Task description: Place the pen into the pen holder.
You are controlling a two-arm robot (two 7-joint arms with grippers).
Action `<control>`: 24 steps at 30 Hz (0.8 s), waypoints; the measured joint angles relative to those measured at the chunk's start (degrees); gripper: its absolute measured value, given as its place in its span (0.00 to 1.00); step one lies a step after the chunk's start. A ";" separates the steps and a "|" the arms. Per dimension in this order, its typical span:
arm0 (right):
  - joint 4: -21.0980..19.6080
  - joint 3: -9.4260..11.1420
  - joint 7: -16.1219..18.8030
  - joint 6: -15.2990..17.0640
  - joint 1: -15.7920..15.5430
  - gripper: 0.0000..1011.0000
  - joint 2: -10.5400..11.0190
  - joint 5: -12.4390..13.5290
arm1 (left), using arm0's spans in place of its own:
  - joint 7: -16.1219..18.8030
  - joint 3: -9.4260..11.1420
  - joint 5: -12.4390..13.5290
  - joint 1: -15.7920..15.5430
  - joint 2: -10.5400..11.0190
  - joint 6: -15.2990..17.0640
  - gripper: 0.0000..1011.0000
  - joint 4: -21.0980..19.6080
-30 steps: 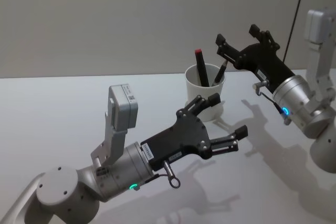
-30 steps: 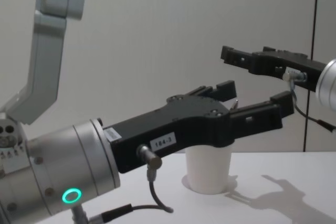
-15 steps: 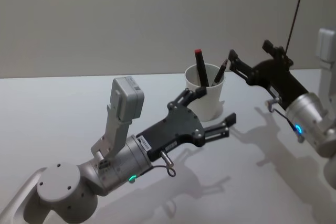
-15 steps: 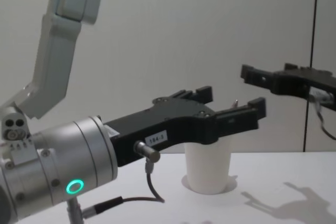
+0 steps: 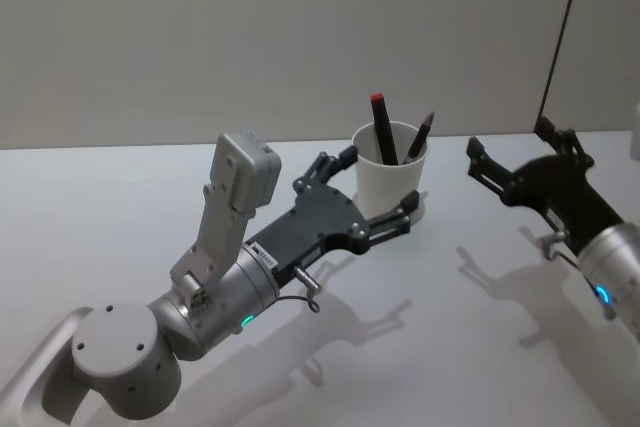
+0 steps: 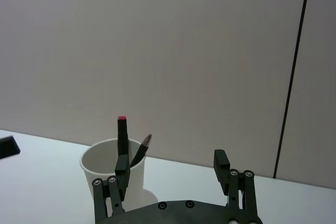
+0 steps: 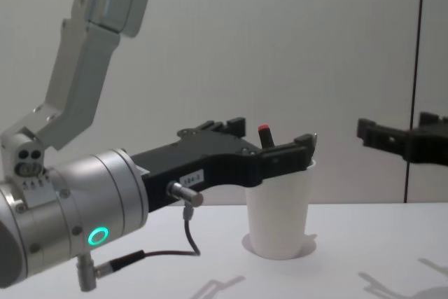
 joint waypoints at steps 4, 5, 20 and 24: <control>-1.71 0.36 -0.82 0.25 -2.00 0.99 0.90 -0.34 | 2.90 0.40 0.82 -0.31 0.47 0.38 0.99 -0.13; -2.34 0.51 -1.19 0.32 -2.76 0.99 1.23 -0.47 | 3.51 0.47 0.99 -0.38 0.57 0.47 0.99 -0.15; -4.66 1.04 -2.42 0.66 -5.59 0.99 2.51 -0.96 | 14.78 2.04 4.24 -1.65 2.44 2.08 0.99 -0.58; -4.69 1.04 -2.42 0.66 -5.60 0.99 2.50 -0.96 | 17.72 2.45 5.06 -1.97 2.92 2.47 0.99 -0.69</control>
